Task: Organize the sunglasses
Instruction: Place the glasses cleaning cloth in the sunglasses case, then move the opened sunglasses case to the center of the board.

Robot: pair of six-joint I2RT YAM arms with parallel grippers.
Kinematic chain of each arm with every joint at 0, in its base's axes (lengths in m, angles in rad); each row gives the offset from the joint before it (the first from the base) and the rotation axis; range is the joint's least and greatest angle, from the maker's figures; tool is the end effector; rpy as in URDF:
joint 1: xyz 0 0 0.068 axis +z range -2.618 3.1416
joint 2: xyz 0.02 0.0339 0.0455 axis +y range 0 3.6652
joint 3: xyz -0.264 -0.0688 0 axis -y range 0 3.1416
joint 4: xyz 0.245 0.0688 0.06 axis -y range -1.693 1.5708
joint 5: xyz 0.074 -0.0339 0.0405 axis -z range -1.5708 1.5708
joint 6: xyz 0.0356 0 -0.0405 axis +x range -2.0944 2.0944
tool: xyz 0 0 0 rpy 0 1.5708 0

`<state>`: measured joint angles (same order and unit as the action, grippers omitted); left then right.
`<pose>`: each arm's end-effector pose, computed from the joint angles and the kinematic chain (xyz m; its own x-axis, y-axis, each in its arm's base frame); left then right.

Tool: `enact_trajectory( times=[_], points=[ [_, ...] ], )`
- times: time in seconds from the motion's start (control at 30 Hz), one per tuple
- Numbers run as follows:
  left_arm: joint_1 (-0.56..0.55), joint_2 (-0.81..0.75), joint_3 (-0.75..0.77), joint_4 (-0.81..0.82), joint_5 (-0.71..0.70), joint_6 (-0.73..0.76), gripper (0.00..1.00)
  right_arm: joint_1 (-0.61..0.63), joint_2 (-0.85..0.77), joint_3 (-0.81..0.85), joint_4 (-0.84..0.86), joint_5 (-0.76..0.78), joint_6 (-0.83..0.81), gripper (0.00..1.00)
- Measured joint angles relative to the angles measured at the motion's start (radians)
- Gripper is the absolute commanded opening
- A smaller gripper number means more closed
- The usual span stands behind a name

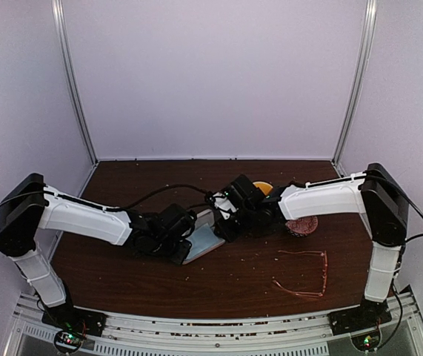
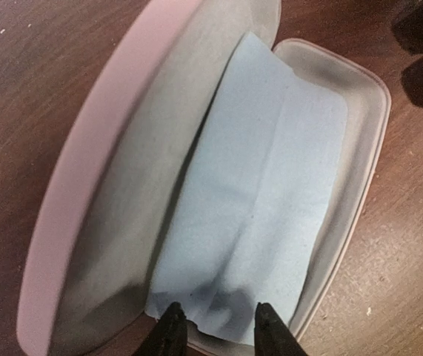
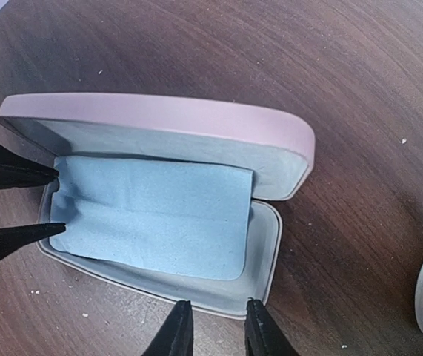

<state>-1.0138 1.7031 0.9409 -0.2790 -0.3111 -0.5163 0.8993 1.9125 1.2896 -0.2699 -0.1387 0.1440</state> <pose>0.1826 -0.2726 0.1563 -0.7553 0.3238 -0.5697 0.4065 0.9135 -0.0197 0.2518 0.3248 0.1829 -0.5986 -0.5248 -0.6053 -0.7512 0.6301 0.1966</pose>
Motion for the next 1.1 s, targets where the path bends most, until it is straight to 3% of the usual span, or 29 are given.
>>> enact_trajectory(
  times=[1.1],
  points=[
    [-0.003,0.051,0.012,-0.011,0.021,0.013,0.34,-0.009,-0.218,-0.238,0.032,0.073,0.074,0.27]
  ],
)
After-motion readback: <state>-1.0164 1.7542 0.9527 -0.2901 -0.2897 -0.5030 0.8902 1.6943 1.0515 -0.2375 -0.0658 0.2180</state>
